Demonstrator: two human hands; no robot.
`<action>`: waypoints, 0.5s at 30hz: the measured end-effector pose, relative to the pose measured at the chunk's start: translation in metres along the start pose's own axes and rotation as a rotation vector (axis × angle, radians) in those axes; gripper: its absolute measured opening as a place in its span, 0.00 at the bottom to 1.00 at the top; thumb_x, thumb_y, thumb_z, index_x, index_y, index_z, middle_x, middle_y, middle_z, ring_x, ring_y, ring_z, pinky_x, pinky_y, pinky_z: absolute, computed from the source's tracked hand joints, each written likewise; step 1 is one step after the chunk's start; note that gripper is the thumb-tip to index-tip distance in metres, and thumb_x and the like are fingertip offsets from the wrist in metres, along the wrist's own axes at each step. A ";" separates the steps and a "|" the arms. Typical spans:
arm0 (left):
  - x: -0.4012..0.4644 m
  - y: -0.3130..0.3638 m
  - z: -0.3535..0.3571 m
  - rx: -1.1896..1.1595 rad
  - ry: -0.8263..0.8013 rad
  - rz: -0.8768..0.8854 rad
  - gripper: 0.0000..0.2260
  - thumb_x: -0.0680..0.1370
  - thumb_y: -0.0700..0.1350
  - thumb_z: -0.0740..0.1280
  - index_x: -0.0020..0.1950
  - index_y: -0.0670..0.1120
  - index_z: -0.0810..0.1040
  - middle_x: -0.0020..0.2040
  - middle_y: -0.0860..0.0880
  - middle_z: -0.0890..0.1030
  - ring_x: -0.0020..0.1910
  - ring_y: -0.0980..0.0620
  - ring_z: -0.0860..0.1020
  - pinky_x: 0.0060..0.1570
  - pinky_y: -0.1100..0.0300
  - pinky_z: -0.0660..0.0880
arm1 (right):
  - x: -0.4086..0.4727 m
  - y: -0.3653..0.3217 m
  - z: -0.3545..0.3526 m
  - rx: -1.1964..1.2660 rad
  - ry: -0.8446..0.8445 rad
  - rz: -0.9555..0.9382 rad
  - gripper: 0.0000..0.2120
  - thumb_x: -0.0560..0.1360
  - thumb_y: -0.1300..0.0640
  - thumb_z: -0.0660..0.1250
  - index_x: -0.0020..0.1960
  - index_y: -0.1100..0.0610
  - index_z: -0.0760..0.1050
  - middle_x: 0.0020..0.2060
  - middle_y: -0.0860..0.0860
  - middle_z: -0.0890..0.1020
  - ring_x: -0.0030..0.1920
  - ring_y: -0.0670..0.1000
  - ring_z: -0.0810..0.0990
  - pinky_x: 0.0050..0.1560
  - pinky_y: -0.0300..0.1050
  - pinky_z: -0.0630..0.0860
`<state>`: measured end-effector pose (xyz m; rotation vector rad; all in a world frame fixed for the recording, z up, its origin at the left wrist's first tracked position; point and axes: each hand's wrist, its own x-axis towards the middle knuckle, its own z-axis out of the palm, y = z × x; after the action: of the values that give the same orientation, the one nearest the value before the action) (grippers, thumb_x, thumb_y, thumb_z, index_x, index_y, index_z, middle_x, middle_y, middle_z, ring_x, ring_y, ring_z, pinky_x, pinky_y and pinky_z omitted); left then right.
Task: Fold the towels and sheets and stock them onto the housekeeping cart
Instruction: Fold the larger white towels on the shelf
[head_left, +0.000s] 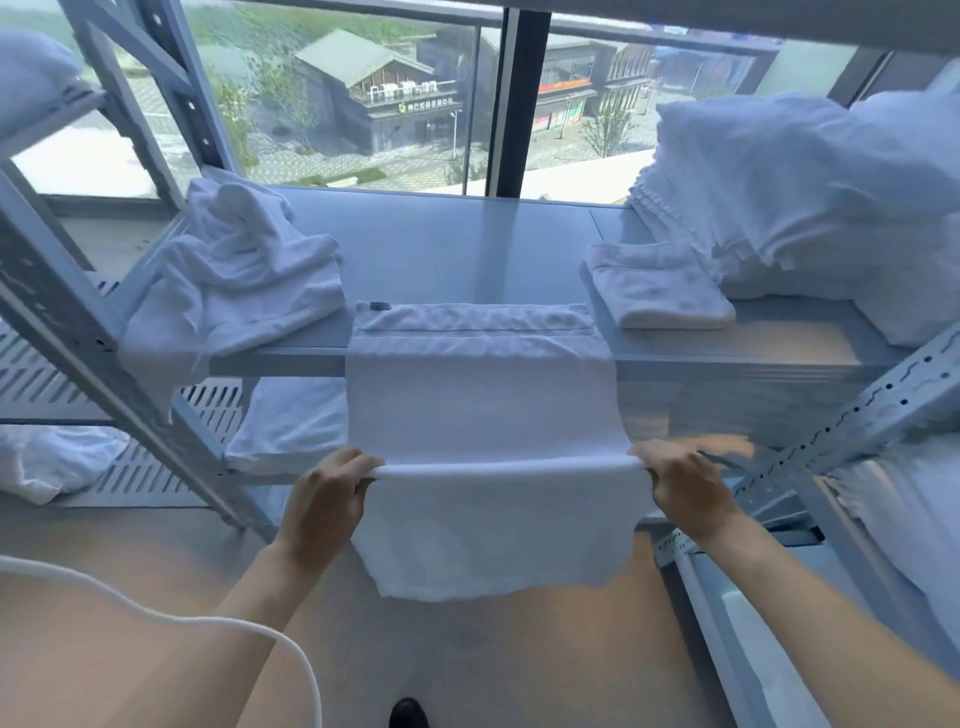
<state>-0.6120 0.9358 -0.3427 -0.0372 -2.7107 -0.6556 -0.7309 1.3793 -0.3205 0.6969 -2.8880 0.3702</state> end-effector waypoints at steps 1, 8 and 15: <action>-0.004 0.008 0.002 -0.005 -0.001 0.010 0.11 0.71 0.29 0.76 0.49 0.42 0.85 0.44 0.47 0.83 0.42 0.40 0.83 0.35 0.51 0.79 | -0.009 0.005 -0.004 0.000 0.010 0.011 0.14 0.69 0.73 0.67 0.45 0.56 0.81 0.38 0.52 0.83 0.40 0.59 0.82 0.35 0.49 0.76; -0.025 0.089 0.021 0.018 0.030 0.089 0.16 0.68 0.25 0.74 0.50 0.43 0.85 0.46 0.47 0.82 0.43 0.41 0.82 0.37 0.52 0.78 | -0.096 0.063 -0.045 0.064 0.028 0.047 0.17 0.70 0.74 0.68 0.53 0.59 0.83 0.46 0.56 0.85 0.47 0.60 0.84 0.42 0.56 0.80; -0.047 0.166 0.030 0.011 0.071 0.134 0.16 0.71 0.25 0.71 0.52 0.42 0.85 0.46 0.45 0.83 0.43 0.40 0.81 0.40 0.50 0.79 | -0.176 0.106 -0.089 0.110 0.097 0.038 0.16 0.71 0.68 0.64 0.54 0.57 0.84 0.45 0.54 0.85 0.45 0.56 0.84 0.44 0.46 0.80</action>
<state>-0.5599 1.1005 -0.3110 -0.1882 -2.6169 -0.5909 -0.6176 1.5697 -0.2920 0.6223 -2.8101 0.5555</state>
